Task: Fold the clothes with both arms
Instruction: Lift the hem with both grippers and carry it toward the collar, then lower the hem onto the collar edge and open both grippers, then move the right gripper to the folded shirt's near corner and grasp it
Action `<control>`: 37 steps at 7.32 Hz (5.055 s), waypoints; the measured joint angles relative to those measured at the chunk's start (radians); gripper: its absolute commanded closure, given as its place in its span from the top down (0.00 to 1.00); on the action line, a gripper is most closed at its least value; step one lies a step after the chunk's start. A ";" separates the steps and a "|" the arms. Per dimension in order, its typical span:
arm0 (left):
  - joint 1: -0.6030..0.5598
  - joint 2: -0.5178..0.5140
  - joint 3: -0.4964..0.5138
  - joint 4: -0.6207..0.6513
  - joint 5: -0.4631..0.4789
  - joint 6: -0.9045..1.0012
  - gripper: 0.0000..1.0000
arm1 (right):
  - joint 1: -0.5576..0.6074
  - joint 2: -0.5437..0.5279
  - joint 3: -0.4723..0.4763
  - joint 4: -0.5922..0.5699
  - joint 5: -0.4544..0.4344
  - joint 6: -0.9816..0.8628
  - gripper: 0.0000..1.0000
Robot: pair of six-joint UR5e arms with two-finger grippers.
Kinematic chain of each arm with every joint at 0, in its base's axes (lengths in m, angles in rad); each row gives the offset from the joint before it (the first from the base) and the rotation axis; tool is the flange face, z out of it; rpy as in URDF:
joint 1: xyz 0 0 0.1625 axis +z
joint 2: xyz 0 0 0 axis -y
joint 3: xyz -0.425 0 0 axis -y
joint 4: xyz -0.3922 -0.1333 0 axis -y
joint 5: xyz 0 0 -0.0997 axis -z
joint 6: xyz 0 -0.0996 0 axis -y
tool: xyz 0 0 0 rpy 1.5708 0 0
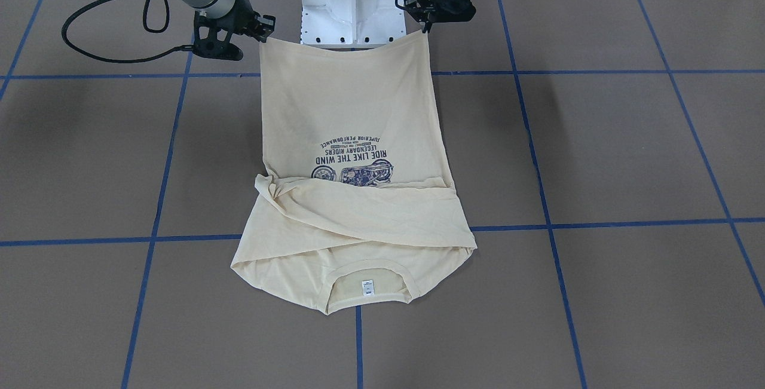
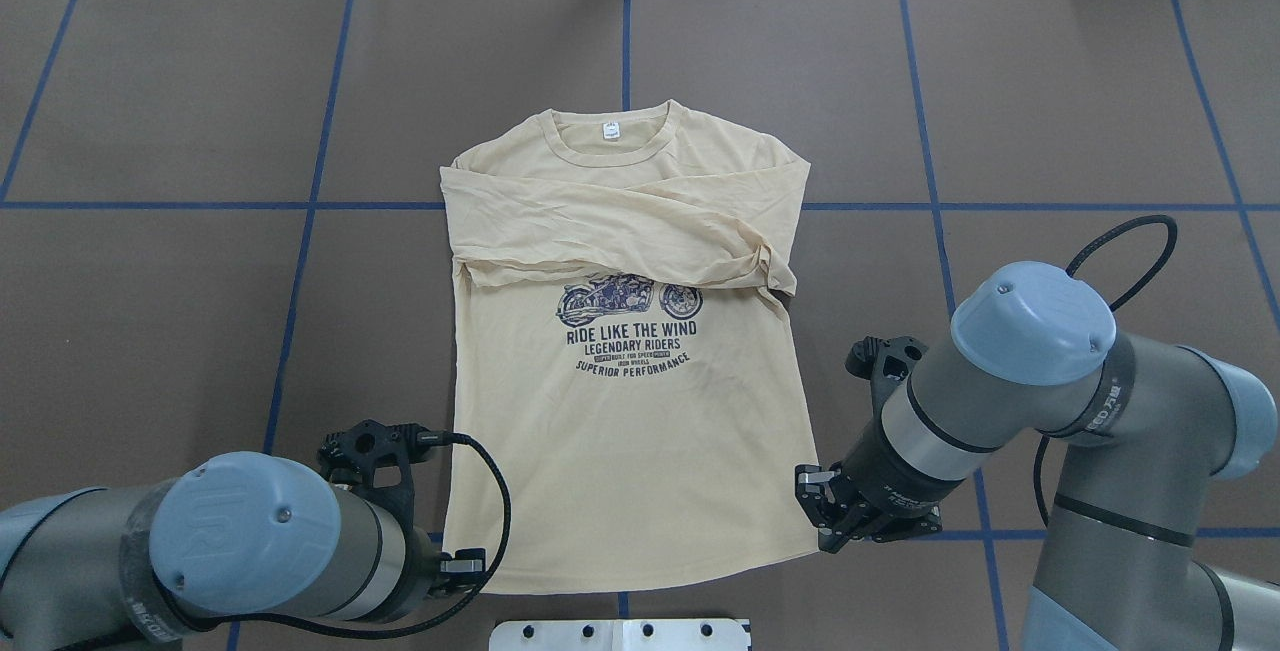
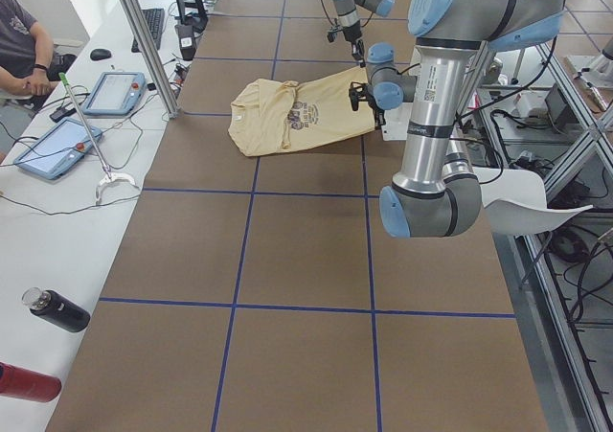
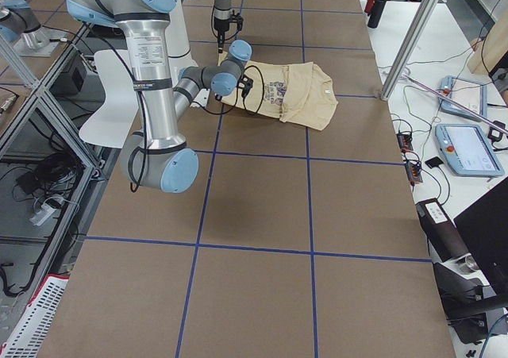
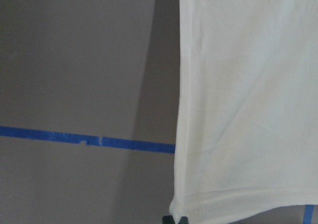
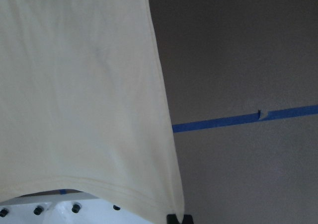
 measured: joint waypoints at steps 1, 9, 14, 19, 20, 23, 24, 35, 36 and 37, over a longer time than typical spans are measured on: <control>-0.025 -0.002 -0.019 0.002 -0.007 0.007 0.00 | 0.031 0.012 -0.002 0.003 0.000 0.000 0.00; -0.563 -0.197 0.235 -0.011 -0.165 0.289 0.00 | 0.466 0.327 -0.327 0.050 -0.033 -0.158 0.00; -0.681 -0.313 0.692 -0.375 -0.163 0.302 0.00 | 0.478 0.511 -0.815 0.389 -0.136 -0.161 0.00; -0.616 -0.399 0.868 -0.567 -0.163 0.151 0.00 | 0.418 0.586 -0.952 0.442 -0.163 -0.161 0.00; -0.612 -0.398 0.869 -0.568 -0.162 0.149 0.00 | 0.417 0.587 -0.957 0.443 -0.172 -0.162 0.00; -0.620 -0.394 0.891 -0.567 -0.119 0.175 0.00 | 0.427 0.586 -0.960 0.444 -0.209 -0.161 0.00; -0.631 -0.393 0.902 -0.567 -0.113 0.181 0.00 | 0.431 0.584 -0.960 0.444 -0.215 -0.161 0.00; -0.671 -0.408 0.917 -0.567 -0.113 0.200 1.00 | 0.432 0.582 -0.948 0.441 -0.237 -0.163 1.00; -0.671 -0.407 0.913 -0.566 -0.112 0.203 0.99 | 0.432 0.582 -0.947 0.441 -0.237 -0.165 1.00; -0.671 -0.406 0.909 -0.566 -0.112 0.204 1.00 | 0.432 0.582 -0.947 0.441 -0.238 -0.167 1.00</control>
